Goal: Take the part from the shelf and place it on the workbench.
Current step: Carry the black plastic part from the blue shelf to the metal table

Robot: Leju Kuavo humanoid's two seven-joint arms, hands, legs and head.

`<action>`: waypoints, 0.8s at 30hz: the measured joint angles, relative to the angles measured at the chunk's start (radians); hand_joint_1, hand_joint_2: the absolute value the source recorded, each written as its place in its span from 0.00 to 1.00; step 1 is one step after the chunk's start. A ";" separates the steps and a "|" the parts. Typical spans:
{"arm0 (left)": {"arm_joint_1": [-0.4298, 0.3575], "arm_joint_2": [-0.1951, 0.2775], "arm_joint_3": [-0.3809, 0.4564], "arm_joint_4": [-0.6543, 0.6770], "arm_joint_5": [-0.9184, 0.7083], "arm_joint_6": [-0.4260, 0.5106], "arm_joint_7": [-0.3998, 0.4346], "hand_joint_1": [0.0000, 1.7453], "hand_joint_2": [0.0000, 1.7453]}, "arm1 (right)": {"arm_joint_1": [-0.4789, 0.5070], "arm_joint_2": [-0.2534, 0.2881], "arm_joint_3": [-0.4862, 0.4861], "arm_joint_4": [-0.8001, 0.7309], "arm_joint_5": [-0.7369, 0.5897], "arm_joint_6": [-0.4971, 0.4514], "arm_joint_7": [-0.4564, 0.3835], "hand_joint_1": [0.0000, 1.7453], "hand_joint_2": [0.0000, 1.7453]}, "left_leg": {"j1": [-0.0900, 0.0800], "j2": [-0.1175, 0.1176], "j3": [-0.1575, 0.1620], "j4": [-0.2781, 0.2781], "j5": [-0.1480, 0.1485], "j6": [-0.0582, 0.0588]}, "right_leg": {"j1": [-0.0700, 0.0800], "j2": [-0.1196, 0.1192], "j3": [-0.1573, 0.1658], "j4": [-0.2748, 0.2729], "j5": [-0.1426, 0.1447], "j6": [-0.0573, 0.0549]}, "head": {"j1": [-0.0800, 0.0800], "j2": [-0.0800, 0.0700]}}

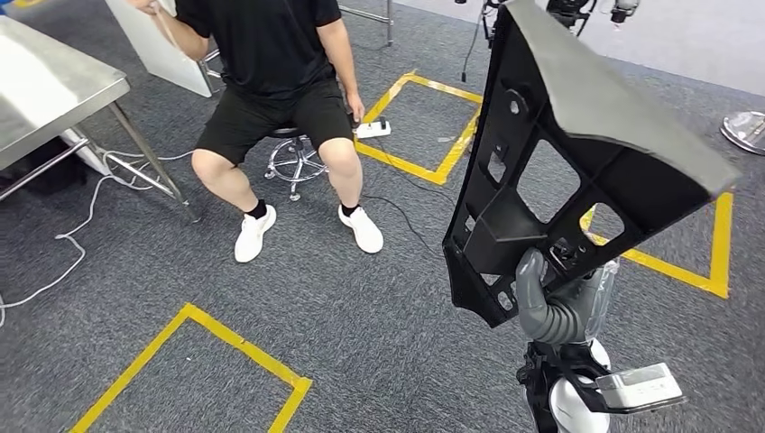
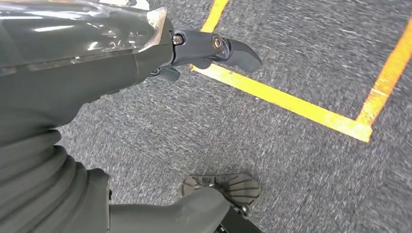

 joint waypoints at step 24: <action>0.020 -0.004 0.023 0.001 0.000 0.008 -0.007 0.00 1.00 | 0.009 -0.014 0.006 0.001 -0.002 0.001 -0.014 1.00 1.00 | 0.002 -0.070 0.045 -0.082 0.005 -0.006 | -0.021 0.073 0.001 -0.004 0.007 0.019 | 0.002 0.000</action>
